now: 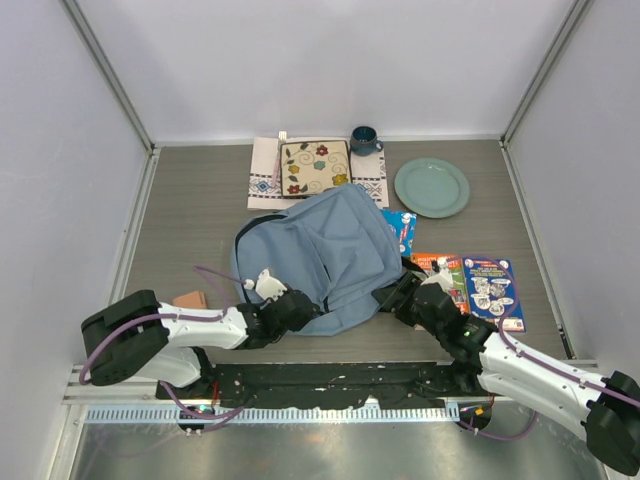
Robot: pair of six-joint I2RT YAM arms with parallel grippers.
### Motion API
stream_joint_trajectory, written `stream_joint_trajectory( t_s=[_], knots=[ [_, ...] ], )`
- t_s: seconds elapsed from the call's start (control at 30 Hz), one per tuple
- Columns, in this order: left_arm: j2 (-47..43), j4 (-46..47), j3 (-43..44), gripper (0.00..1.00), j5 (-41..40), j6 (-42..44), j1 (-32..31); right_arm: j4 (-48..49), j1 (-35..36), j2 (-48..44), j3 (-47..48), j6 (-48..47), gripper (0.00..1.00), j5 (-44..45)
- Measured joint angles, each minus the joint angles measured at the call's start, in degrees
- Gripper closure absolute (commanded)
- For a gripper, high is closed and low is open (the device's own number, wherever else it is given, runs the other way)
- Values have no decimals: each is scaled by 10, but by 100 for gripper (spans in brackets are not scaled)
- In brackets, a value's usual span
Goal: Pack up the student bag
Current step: Unzip the student bag at the center of the board.
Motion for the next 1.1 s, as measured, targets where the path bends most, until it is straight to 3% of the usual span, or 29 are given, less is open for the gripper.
stream_joint_trajectory(
  t_s=[0.13, 0.2, 0.23, 0.37, 0.4, 0.73, 1.0, 1.03, 1.1],
  knots=[
    [0, 2, 0, 100, 1, 2, 0, 0, 0, 0, 0, 0, 34, 2],
    [0, 5, 0, 100, 1, 11, 0, 0, 0, 0, 1, -2, 42, 4],
    [0, 7, 0, 100, 1, 17, 0, -2, 0, 0, 2, -3, 48, 6],
    [-3, 10, 0, 100, 1, 44, 0, -18, 0, 1, 14, -21, 97, 20],
    [-8, 9, 0, 100, 1, 52, 0, -22, 0, 2, 18, -23, 99, 26],
    [-132, -48, -5, 100, -18, 127, 0, -24, -16, 32, 75, -81, 99, 76],
    [-236, -135, -25, 100, -45, 151, 0, -5, -114, 66, 91, -138, 98, 55],
    [-245, -142, -28, 100, -47, 153, 0, -4, -130, 71, 92, -143, 84, 46],
    [-254, -145, -31, 100, -49, 158, 0, -4, -151, 81, 95, -153, 67, 24]
  ],
)
